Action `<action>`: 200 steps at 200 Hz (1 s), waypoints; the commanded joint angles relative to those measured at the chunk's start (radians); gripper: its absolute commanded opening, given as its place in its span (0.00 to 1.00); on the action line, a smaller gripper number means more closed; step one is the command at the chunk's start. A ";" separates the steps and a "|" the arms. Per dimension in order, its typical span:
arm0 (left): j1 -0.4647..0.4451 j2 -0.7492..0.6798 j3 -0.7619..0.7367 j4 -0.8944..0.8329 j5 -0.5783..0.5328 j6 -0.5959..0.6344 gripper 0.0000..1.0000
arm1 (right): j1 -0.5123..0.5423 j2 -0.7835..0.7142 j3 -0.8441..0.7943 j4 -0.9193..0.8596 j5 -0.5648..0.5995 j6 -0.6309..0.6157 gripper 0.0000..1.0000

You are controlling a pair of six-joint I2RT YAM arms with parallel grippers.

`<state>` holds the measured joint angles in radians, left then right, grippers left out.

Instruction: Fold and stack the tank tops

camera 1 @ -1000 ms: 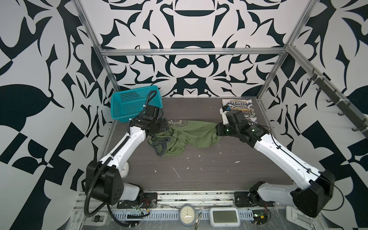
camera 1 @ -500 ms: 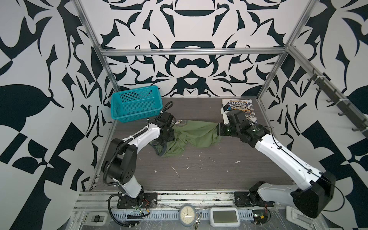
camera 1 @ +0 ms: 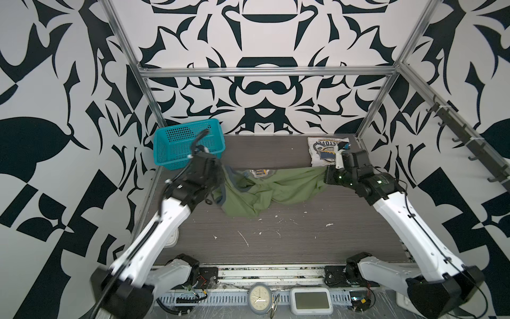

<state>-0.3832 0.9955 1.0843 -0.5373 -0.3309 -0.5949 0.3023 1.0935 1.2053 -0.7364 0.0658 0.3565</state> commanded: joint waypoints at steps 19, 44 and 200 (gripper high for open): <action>0.280 0.173 0.006 -0.110 0.070 -0.118 0.00 | -0.040 0.061 -0.010 0.067 -0.036 -0.013 0.00; 0.325 0.389 0.034 -0.149 0.197 -0.100 0.00 | -0.082 0.213 -0.040 0.110 -0.088 0.025 0.00; -0.076 0.399 0.084 -0.252 0.133 -0.145 0.70 | -0.105 0.377 -0.152 0.205 -0.224 0.071 0.00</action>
<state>-0.4133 1.3567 1.1687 -0.7692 -0.3363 -0.6899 0.1970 1.5154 1.0855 -0.5465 -0.1467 0.4194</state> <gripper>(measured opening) 0.723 0.051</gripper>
